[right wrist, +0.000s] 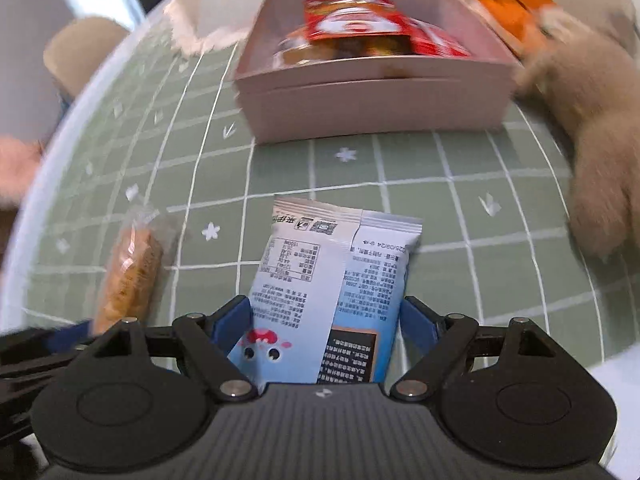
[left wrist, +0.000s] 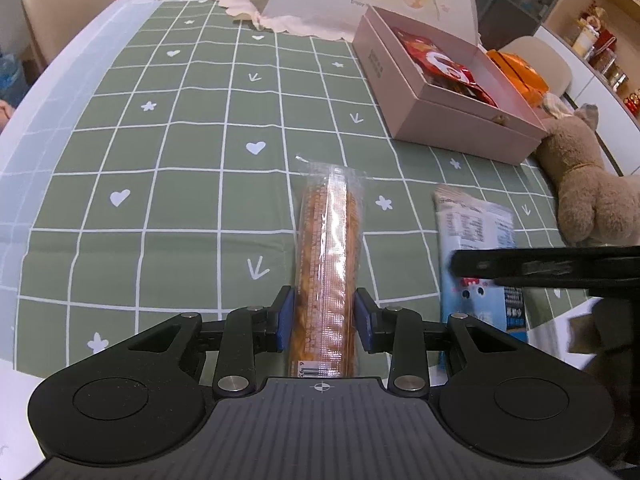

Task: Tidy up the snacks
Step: 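Lift the blue packet with the right tool while the left tool lifts the bread stick toward the box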

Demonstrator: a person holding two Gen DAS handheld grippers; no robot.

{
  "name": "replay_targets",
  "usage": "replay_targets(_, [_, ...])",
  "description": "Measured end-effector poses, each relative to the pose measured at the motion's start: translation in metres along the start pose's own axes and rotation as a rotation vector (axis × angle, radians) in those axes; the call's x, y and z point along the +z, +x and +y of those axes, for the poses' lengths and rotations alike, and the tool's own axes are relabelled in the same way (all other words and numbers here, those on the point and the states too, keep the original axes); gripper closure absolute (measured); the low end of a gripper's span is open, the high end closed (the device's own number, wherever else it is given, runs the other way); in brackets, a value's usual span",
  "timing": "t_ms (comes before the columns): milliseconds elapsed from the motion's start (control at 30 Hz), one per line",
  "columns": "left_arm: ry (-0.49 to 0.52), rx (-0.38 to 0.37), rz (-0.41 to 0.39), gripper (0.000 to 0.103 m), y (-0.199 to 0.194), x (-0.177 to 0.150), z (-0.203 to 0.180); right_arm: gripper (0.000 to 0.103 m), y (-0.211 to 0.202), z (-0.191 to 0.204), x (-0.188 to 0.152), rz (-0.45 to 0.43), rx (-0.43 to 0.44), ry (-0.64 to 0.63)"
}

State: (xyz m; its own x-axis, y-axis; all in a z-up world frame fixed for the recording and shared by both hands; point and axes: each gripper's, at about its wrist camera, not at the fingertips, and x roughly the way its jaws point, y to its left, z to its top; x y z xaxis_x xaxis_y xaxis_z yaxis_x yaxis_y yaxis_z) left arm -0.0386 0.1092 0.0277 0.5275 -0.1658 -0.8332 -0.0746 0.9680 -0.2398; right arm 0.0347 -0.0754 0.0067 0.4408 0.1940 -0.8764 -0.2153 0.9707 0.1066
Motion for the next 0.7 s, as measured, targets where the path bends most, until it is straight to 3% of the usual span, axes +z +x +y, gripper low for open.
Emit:
replay_targets(100, [0.013, 0.002, -0.004, 0.066, 0.000, 0.000, -0.001, 0.012, 0.006, 0.015, -0.003, -0.028, -0.062, -0.085])
replay_targets(233, [0.013, 0.003, -0.004, 0.065, 0.001, 0.000, -0.001, 0.012, 0.003, 0.014, -0.010, -0.049, -0.009, -0.187])
replay_targets(367, [0.024, -0.002, 0.021, 0.066, 0.003, 0.006, -0.002, 0.025, -0.007, -0.003, -0.010, -0.040, -0.004, -0.259])
replay_targets(467, [0.010, 0.002, 0.047, 0.066, 0.006, 0.012, -0.003, 0.025, -0.018, -0.022, -0.009, -0.026, -0.017, -0.247])
replay_targets(600, [0.029, 0.019, 0.066, 0.067, 0.009, 0.017, -0.009, 0.025, -0.053, -0.046, -0.001, -0.098, -0.001, -0.188])
replay_targets(700, [0.028, -0.056, 0.046, 0.069, 0.007, 0.019, -0.012, 0.025, -0.080, -0.058, 0.010, -0.177, -0.015, -0.157])
